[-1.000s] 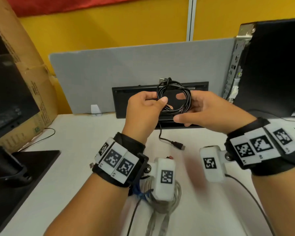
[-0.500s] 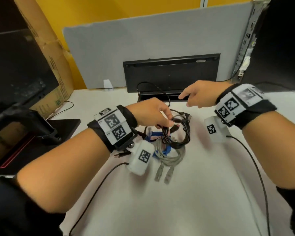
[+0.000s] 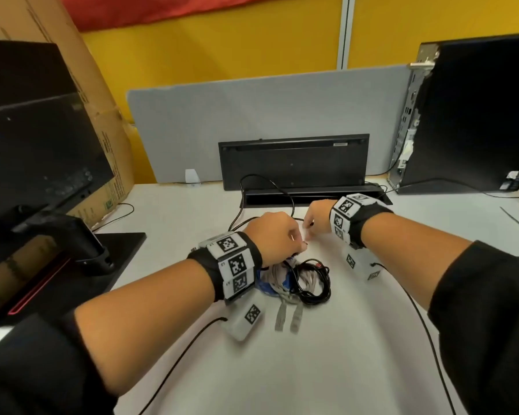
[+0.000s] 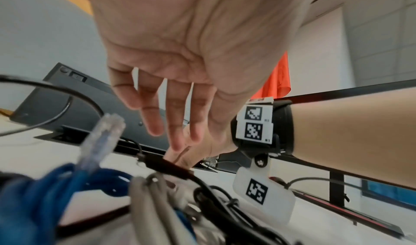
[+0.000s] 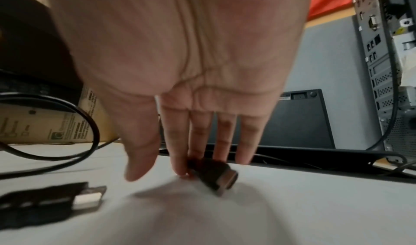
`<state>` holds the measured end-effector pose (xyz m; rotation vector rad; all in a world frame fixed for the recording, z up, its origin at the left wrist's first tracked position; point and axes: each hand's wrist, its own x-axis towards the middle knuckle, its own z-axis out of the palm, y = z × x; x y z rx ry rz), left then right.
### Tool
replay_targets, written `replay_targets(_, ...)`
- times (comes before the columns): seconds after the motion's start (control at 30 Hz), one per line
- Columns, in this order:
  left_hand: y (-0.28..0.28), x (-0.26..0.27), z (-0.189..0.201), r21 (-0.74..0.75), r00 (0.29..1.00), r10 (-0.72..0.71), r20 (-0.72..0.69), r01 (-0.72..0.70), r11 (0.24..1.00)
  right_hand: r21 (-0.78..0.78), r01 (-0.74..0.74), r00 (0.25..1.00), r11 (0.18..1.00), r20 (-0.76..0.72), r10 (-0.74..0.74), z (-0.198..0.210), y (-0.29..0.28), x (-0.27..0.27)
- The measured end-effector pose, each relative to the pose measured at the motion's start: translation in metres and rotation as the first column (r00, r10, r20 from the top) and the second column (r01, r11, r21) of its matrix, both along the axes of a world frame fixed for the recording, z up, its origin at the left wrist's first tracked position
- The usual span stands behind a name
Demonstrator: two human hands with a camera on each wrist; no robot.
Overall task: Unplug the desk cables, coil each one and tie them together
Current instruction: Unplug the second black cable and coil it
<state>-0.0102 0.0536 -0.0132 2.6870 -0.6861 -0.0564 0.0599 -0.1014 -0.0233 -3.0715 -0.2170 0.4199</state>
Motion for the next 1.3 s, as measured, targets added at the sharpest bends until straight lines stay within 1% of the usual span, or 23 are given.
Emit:
replay_targets(0.07, 0.007, 0.003, 0.008, -0.038, 1.0, -0.013, 0.029, 0.014, 0.999, -0.02, 0.046, 0.997, 0.999, 0.069, -0.045, 0.002, 0.001, -0.001)
replay_targets(0.13, 0.014, 0.008, 0.017, -0.063, 0.997, -0.026, 0.074, 0.031, 0.998, 0.025, 0.066, 0.986, 0.998, 0.153, -0.069, 0.01, -0.004, -0.004)
replay_targets(0.2, 0.016, 0.017, 0.027, -0.064, 0.986, -0.033, 0.162, 0.044, 0.997, 0.144, 0.043, 0.965, 0.989, 0.252, -0.078, 0.025, -0.013, -0.006)
replay_targets(0.27, 0.012, 0.026, 0.038, -0.097, 0.97, -0.029, 0.24, 0.054, 0.994, 0.308, 0.0, 0.929, 0.951, 0.351, -0.114, 0.046, -0.02, -0.013)
replay_targets(0.3, 0.006, 0.031, 0.044, -0.126, 0.962, -0.034, 0.27, 0.07, 0.99, 0.352, -0.031, 0.913, 0.935, 0.391, -0.117, 0.058, -0.022, -0.019)
replay_targets(0.33, -0.001, 0.035, 0.051, -0.157, 0.953, -0.054, 0.297, 0.104, 0.982, 0.351, -0.072, 0.894, 0.933, 0.438, -0.096, 0.071, -0.022, -0.024)
replay_targets(0.4, -0.019, 0.043, 0.063, -0.218, 0.937, -0.118, 0.328, 0.197, 0.956, 0.251, -0.145, 0.834, 0.957, 0.552, -0.018, 0.096, -0.024, -0.037)
replay_targets(0.47, -0.035, 0.05, 0.072, -0.305, 0.951, -0.148, 0.273, 0.232, 0.924, 0.145, -0.144, 0.754, 0.979, 0.657, 0.014, 0.121, -0.03, -0.054)
replay_targets(0.53, -0.046, 0.055, 0.079, -0.42, 0.968, -0.154, 0.198, 0.226, 0.879, 0.101, -0.131, 0.687, 0.986, 0.727, 0.016, 0.14, -0.042, -0.07)
replay_targets(0.57, -0.049, 0.057, 0.082, -0.452, 0.967, -0.161, 0.199, 0.236, 0.86, 0.102, -0.124, 0.663, 0.987, 0.748, 0.006, 0.147, -0.05, -0.077)
replay_targets(0.6, -0.051, 0.059, 0.084, -0.445, 0.96, -0.17, 0.221, 0.254, 0.859, 0.119, -0.113, 0.646, 0.986, 0.763, -0.018, 0.152, -0.059, -0.084)
replay_targets(0.7, -0.046, 0.067, 0.09, -0.328, 0.947, -0.188, 0.26, 0.27, 0.905, 0.237, -0.046, 0.584, 0.97, 0.795, -0.166, 0.168, -0.098, -0.097)
replay_targets(0.73, -0.043, 0.071, 0.092, -0.312, 0.946, -0.185, 0.265, 0.265, 0.912, 0.276, -0.024, 0.576, 0.961, 0.789, -0.212, 0.172, -0.111, -0.099)
replay_targets(0.83, -0.041, 0.077, 0.102, -0.218, 0.937, -0.181, 0.3, 0.252, 0.943, 0.326, 0.038, 0.597, 0.945, 0.75, -0.283, 0.174, -0.134, -0.105)
replay_targets(0.87, -0.042, 0.078, 0.106, -0.188, 0.936, -0.183, 0.302, 0.246, 0.951, 0.351, 0.059, 0.58, 0.935, 0.75, -0.318, 0.175, -0.14, -0.106)
replay_targets(0.9, -0.039, 0.079, 0.11, -0.168, 0.938, -0.175, 0.299, 0.232, 0.958, 0.387, 0.083, 0.538, 0.918, 0.758, -0.368, 0.177, -0.149, -0.108)
replay_targets(0.93, -0.034, 0.081, 0.112, -0.158, 0.943, -0.155, 0.296, 0.208, 0.965, 0.434, 0.104, 0.479, 0.895, 0.767, -0.427, 0.182, -0.161, -0.111)
replay_targets(0.97, -0.025, 0.084, 0.112, -0.154, 0.948, -0.125, 0.292, 0.175, 0.972, 0.487, 0.12, 0.423, 0.865, 0.763, -0.489, 0.189, -0.175, -0.115)
replay_targets(1.0, -0.014, 0.087, 0.111, -0.159, 0.953, -0.091, 0.29, 0.142, 0.977, 0.533, 0.133, 0.394, 0.836, 0.745, -0.538, 0.194, -0.189, -0.119)
replay_targets(1.03, -0.003, 0.089, 0.109, -0.17, 0.956, -0.057, 0.288, 0.11, 0.979, 0.56, 0.146, 0.396, 0.815, 0.722, -0.567, 0.195, -0.2, -0.124)
replay_targets(1.1, 0.008, 0.092, 0.11, -0.196, 0.96, -0.011, 0.281, 0.069, 0.978, 0.567, 0.181, 0.422, 0.804, 0.693, -0.584, 0.186, -0.209, -0.126)
replay_targets(1.17, 0.008, 0.093, 0.116, -0.23, 0.965, 0.021, 0.26, 0.041, 0.972, 0.585, 0.198, 0.398, 0.786, 0.685, -0.61, 0.173, -0.212, -0.122)
replay_targets(1.3, 0.024, 0.097, 0.122, -0.242, 0.987, 0.05, 0.151, -0.012, 0.97, 0.735, 0.24, 0.272, 0.634, 0.576, -0.771, 0.161, -0.238, -0.122)
